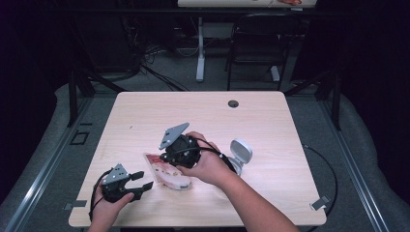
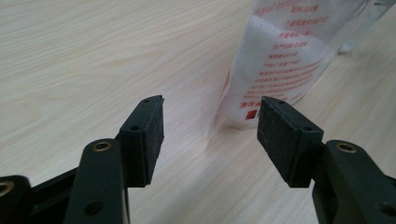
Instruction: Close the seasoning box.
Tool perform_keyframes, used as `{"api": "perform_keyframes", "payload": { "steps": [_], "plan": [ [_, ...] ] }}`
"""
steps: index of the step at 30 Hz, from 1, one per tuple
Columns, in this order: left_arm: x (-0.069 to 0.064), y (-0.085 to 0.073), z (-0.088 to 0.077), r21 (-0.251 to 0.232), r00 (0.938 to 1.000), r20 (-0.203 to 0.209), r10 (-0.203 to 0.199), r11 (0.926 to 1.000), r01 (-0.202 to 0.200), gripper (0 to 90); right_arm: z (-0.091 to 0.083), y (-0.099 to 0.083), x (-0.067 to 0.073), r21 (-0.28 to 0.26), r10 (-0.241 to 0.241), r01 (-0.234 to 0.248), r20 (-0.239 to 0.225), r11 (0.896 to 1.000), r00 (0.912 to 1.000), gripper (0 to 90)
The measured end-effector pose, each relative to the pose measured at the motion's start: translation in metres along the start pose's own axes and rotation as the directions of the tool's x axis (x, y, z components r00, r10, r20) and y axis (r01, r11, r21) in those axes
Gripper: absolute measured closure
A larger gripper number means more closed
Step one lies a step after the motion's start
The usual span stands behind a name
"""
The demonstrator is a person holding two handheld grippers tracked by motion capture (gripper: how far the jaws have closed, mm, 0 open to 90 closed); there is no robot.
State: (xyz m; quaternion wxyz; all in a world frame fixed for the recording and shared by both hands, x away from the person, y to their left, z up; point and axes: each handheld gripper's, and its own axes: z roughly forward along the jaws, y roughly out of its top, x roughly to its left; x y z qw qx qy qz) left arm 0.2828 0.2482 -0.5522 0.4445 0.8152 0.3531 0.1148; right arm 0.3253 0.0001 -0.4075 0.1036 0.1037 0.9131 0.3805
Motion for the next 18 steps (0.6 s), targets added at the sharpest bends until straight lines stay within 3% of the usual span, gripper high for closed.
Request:
{"api": "perform_keyframes", "payload": {
  "steps": [6, 13, 18],
  "plan": [
    [-0.009, 0.004, 0.007, 0.008, 0.9992, 0.035, 0.022, 0.9997, -0.022, 39.9, -0.008, -0.006, 0.001, 0.004, -0.011, 0.011, -0.01, 1.0, 0.9999, 90.0],
    [-0.016, 0.008, 0.019, 0.015, 0.9926, 0.106, 0.06, 0.998, -0.062, 39.5, -0.018, -0.01, 0.002, -0.011, -0.023, 0.023, -0.014, 1.0, 0.9996, 90.0],
    [-0.019, 0.009, 0.027, 0.021, 0.9897, 0.12, 0.078, 0.9965, -0.081, 39.7, -0.023, -0.01, 0.002, -0.01, -0.032, 0.032, -0.023, 0.999, 0.9992, 90.0]
  ]
}}
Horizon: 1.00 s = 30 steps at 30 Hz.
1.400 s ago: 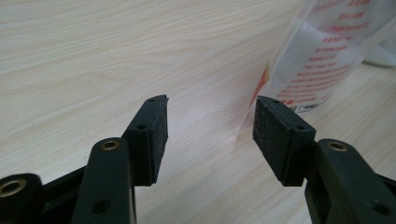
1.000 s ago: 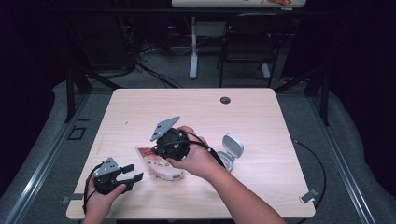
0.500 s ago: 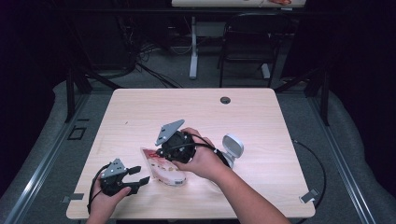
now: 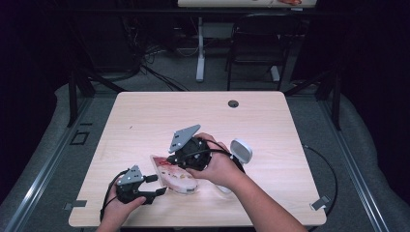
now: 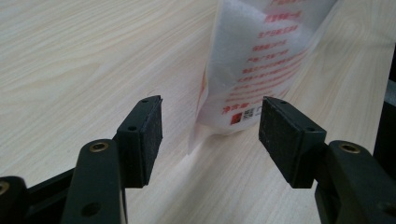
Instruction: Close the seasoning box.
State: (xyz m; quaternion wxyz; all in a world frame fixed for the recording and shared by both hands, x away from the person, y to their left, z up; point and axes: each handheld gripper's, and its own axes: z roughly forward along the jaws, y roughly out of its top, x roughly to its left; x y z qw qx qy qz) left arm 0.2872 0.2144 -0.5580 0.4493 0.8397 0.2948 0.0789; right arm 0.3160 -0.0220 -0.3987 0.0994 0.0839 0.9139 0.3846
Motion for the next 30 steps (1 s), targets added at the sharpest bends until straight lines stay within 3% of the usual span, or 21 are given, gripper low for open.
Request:
{"api": "perform_keyframes", "payload": {
  "steps": [8, 20, 26, 30],
  "plan": [
    [-0.004, 0.005, 0.009, -0.01, 0.9972, 0.055, 0.052, 0.9986, -0.051, 39.9, -0.009, 0.002, 0.0, -0.026, -0.01, 0.01, -0.021, 1.0, 0.9997, 90.0],
    [-0.008, 0.009, 0.012, -0.058, 0.9891, 0.118, 0.088, 0.995, -0.082, 38.4, -0.025, 0.013, 0.005, -0.069, -0.037, 0.034, -0.052, 0.997, 0.998, 90.0],
    [-0.012, 0.01, 0.012, -0.069, 0.9854, 0.136, 0.102, 0.9933, -0.093, 38.6, -0.028, 0.017, 0.006, -0.081, -0.048, 0.044, -0.048, 0.996, 0.9977, 90.0],
    [-0.011, 0.012, 0.01, -0.056, 0.9867, 0.122, 0.108, 0.9933, -0.101, 43.4, -0.029, 0.017, 0.006, -0.084, -0.045, 0.041, -0.048, 0.996, 0.9978, 90.0]
  ]
}}
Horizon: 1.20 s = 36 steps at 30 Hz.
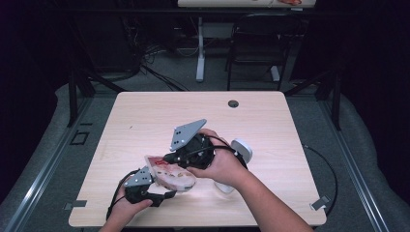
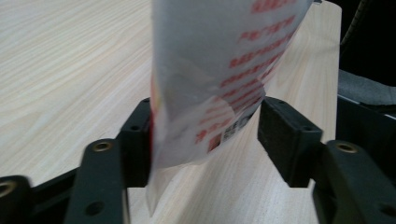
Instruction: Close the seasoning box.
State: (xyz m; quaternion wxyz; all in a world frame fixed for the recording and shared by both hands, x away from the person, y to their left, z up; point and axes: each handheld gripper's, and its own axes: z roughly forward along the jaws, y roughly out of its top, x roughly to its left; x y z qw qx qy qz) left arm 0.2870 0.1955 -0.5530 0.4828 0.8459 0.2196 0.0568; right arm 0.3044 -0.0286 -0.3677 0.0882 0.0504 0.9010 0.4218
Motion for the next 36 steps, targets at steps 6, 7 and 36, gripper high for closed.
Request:
{"api": "perform_keyframes", "payload": {
  "steps": [6, 7, 36],
  "plan": [
    [-0.001, 0.002, -0.002, 0.016, 1.0, -0.001, -0.001, 0.9999, 0.001, 53.4, -0.002, -0.001, -0.001, -0.002, 0.002, -0.002, 0.005, 1.0, 1.0, 90.0],
    [-0.002, 0.002, -0.002, 0.003, 1.0, 0.001, -0.002, 1.0, 0.002, 58.2, -0.003, -0.001, -0.001, -0.005, 0.004, -0.004, 0.002, 1.0, 1.0, 90.0],
    [-0.009, 0.02, -0.016, 0.093, 0.9996, 0.029, -0.001, 0.9957, -0.001, 67.3, -0.023, -0.017, -0.007, -0.042, 0.054, -0.054, 0.017, 0.998, 0.9984, 89.7]
  ]
}}
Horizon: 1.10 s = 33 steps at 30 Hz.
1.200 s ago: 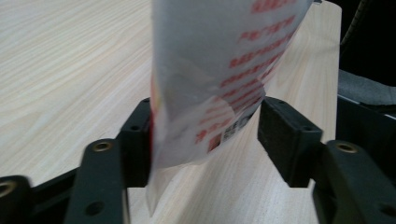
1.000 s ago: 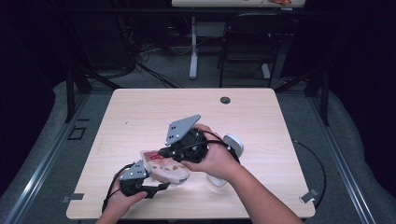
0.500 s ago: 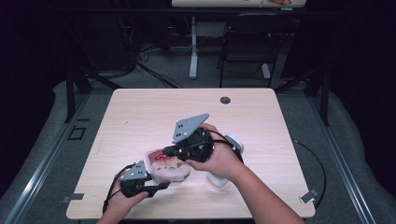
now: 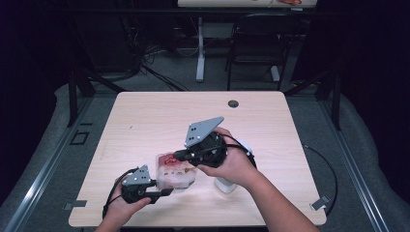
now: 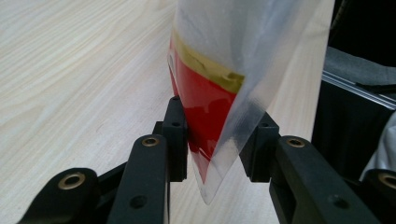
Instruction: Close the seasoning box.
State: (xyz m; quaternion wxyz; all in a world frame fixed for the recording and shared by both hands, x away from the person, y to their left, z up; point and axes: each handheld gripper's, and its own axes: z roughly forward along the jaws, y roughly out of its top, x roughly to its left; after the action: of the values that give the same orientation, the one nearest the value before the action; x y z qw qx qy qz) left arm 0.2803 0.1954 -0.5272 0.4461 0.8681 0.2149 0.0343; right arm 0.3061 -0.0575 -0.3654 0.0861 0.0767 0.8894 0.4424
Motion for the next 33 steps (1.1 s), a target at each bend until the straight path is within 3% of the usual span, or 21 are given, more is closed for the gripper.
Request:
{"api": "perform_keyframes", "payload": {
  "steps": [9, 22, 33],
  "plan": [
    [-0.002, 0.009, 0.0, 0.033, 1.0, 0.007, 0.003, 0.9995, -0.003, 67.5, -0.009, -0.009, -0.001, -0.007, 0.016, -0.016, 0.021, 1.0, 0.9996, 89.8],
    [-0.001, 0.031, -0.008, 0.125, 0.9984, 0.003, 0.056, 0.9906, -0.056, 67.6, -0.026, -0.021, -0.001, -0.045, 0.038, -0.036, 0.049, 0.998, 0.9981, 89.9],
    [0.002, 0.039, -0.011, 0.151, 0.9988, 0.01, 0.048, 0.9874, -0.049, 68.2, -0.03, -0.032, -0.005, -0.057, 0.066, -0.062, 0.073, 0.996, 0.9951, 89.8]
  ]
}}
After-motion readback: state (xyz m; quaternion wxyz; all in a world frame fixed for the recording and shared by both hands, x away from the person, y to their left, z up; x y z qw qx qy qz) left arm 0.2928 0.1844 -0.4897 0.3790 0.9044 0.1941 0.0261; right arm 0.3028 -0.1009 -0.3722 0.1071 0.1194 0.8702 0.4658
